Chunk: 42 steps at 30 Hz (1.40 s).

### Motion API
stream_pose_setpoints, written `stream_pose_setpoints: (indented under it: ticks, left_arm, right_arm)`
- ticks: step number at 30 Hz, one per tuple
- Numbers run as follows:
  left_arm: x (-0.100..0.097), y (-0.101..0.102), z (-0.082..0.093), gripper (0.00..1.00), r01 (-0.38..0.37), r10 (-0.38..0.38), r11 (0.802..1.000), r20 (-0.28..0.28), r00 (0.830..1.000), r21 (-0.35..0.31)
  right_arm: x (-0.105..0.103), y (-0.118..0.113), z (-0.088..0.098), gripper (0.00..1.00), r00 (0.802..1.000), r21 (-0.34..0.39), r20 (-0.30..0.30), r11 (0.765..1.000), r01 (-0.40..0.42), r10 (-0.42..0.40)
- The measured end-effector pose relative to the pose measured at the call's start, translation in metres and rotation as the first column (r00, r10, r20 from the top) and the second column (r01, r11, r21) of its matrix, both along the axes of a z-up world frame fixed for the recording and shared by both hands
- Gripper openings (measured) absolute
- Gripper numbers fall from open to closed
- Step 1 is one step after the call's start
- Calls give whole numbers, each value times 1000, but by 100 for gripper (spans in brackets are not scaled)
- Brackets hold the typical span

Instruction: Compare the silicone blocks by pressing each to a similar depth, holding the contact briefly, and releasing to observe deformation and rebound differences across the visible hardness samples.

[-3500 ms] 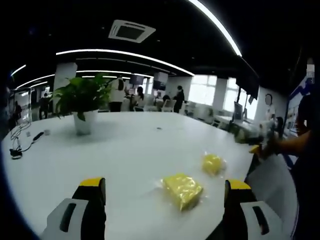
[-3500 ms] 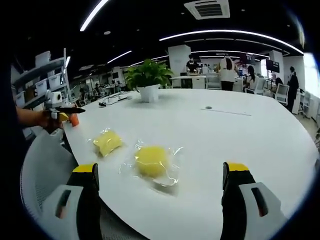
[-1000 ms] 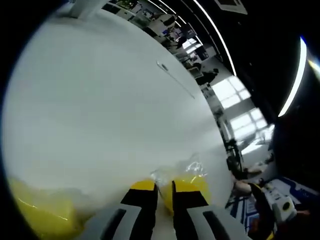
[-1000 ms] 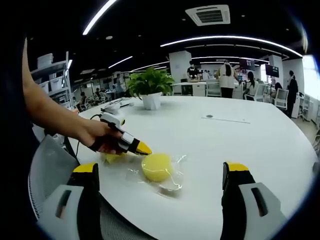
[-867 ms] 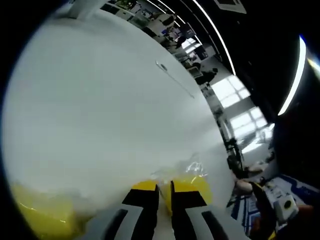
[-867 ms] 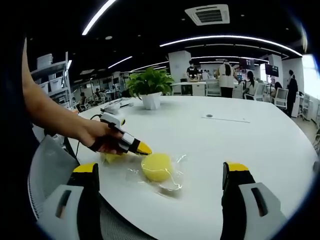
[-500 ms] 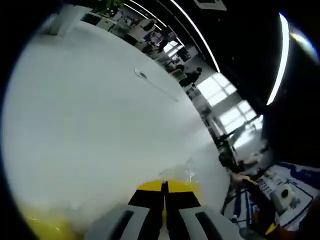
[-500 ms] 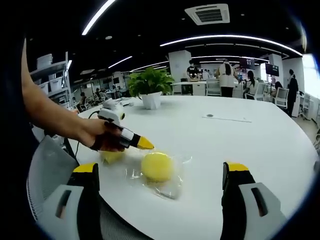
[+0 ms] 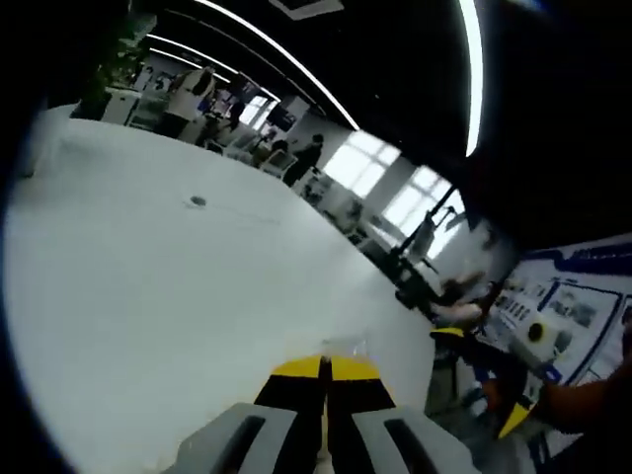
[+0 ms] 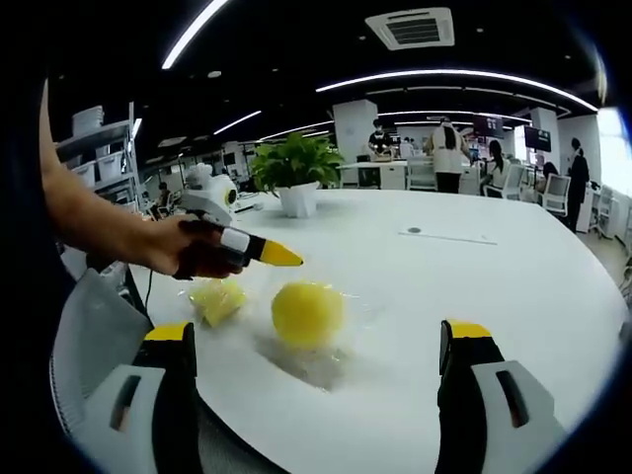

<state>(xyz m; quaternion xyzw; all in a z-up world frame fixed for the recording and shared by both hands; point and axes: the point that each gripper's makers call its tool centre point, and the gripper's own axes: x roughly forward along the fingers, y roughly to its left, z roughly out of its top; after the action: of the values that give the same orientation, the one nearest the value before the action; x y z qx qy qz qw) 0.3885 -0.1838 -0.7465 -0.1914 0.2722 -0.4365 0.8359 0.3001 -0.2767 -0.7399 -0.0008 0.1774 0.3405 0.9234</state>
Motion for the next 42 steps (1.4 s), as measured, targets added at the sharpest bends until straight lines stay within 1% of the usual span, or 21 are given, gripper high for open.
stream_pose_setpoints:
  ticks: [3,5,7,9,11,12,14,19,21,24,27,30,31,32,33,35,37,39,42]
  left_arm:
    - [-1,-1,15,0,30,-32,999,66,997,34]
    - [-1,-1,21,0,33,-35,999,72,997,38]
    - [0,2,31,0,34,-37,999,94,995,38]
    - [1,5,38,0,51,-61,996,140,988,73]
    - [1,6,41,0,53,-66,995,150,987,89]
    - [1,9,44,0,56,-75,992,176,981,110]
    - [0,11,48,0,57,-74,993,169,983,102]
    - [2,17,68,0,61,-80,994,211,974,95]
    - [3,17,82,0,64,-85,994,243,966,94]
    - [5,18,99,0,65,-85,995,270,959,81]
    - [7,19,120,0,67,-79,996,300,951,51]
    - [7,19,136,0,74,-79,997,318,945,27]
    - [6,18,140,0,84,-85,996,321,943,18]
    - [6,18,148,0,85,-83,996,342,936,10]
    - [4,18,149,0,89,-87,996,337,937,11]
    - [2,17,156,0,98,-92,995,349,933,1]
    - [0,16,161,0,109,-99,994,349,932,-11]
    - [-4,15,169,0,120,-105,993,359,928,-20]
    - [-11,13,182,0,146,-122,989,376,919,-35]
  right_arm:
    - [0,1,2,96,1000,2,5,1000,-1,1]
    - [-1,1,3,96,1000,0,8,1000,-4,4]
    - [-1,1,3,96,1000,-1,9,1000,-7,7]
    - [-2,1,4,96,1000,-5,12,1000,-9,9]
    - [-2,1,5,96,1000,0,14,1000,-9,9]
    - [-2,2,6,96,1000,1,17,1000,-10,10]
    - [-2,2,8,96,1000,1,20,1000,-12,12]
    - [-1,5,10,96,1000,3,25,1000,-17,16]
    - [0,7,10,96,999,1,27,1000,-20,20]
    - [3,9,13,96,999,1,34,1000,-24,24]
    - [7,9,17,96,999,3,42,1000,-25,25]
    - [13,9,26,96,998,7,59,1000,-25,25]
    - [17,9,32,96,998,25,68,999,-22,20]
    - [20,8,35,96,997,35,71,999,-20,17]
    - [22,8,38,96,997,41,74,999,-19,15]
    - [27,9,44,96,996,53,82,998,-22,17]
    - [30,11,49,96,996,63,91,998,-27,21]
    - [34,15,56,96,994,72,101,996,-47,39]
    - [38,23,64,96,990,63,120,995,-76,68]
